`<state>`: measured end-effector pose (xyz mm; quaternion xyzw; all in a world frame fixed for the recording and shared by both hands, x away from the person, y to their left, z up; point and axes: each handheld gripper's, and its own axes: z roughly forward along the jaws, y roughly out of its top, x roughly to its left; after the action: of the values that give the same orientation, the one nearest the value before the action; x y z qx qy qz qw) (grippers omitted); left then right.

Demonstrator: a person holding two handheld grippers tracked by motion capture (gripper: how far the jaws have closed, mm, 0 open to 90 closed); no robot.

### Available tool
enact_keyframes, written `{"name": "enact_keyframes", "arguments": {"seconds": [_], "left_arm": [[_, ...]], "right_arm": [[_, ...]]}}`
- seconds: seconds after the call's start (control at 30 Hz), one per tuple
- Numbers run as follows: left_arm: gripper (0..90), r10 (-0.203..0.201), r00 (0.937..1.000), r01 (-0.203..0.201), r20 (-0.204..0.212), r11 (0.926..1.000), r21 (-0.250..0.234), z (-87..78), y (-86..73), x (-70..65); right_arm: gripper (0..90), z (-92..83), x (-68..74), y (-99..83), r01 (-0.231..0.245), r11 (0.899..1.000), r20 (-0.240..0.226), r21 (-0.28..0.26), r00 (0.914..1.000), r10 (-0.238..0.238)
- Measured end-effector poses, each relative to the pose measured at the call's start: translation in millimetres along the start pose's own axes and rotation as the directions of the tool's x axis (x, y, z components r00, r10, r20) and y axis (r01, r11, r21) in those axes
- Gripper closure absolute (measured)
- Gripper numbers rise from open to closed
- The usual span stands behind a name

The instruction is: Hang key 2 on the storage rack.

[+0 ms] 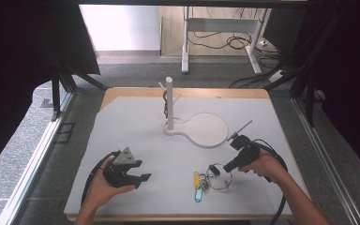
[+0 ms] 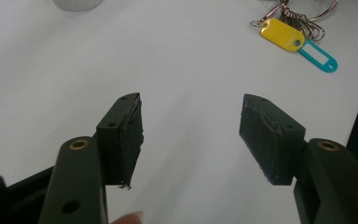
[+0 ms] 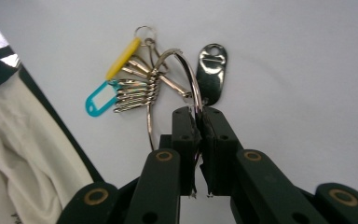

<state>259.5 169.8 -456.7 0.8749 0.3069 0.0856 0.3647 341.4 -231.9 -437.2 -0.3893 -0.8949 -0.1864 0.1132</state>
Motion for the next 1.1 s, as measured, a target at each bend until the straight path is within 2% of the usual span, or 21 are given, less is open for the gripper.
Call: {"name": "enact_keyframes", "arguments": {"seconds": [0.23, 0.43, 0.5, 0.57, 0.73, 1.1], "left_arm": [[39.5, -0.005, 0.9999, 0.005, 0.011, 0.9999, -0.013, -0.9, 0.2, -0.2], [39.5, -0.006, 0.9999, 0.006, 0.009, 0.9999, -0.010, -1.7, -0.3, 0.8], [39.5, -0.007, 0.9999, 0.007, 0.009, 0.9999, -0.011, -2.1, -0.5, 1.0], [39.5, -0.010, 0.9999, 0.010, 0.009, 0.9998, -0.015, -2.3, -0.6, 1.1], [39.6, -0.009, 0.9999, 0.009, 0.008, 0.9999, -0.013, -2.4, -0.5, 1.5], [39.7, -0.014, 0.9999, 0.015, 0.006, 0.9994, -0.030, -7.0, -1.4, 2.4]], "right_arm": [[82.4, 0.7, 9.2, 0.6, 0.028, 1.000, -0.051, 0.007, 0.9983, -0.028], [86.4, 4.9, 13.8, 1.7, 0.061, 0.998, -0.055, 0.017, 0.9967, -0.060], [86.8, 4.1, 15.4, 2.3, 0.068, 0.998, -0.071, 0.018, 0.9953, -0.066], [87.0, 1.9, 17.8, 3.7, 0.067, 0.998, -0.067, 0.020, 0.9957, -0.065], [87.2, -11.1, 24.9, 11.2, 0.101, 0.995, -0.064, 0.016, 0.9930, -0.099], [87.2, -49.5, 39.7, 30.0, 0.114, 0.993, -0.009, -0.031, 0.9934, -0.114]]}}
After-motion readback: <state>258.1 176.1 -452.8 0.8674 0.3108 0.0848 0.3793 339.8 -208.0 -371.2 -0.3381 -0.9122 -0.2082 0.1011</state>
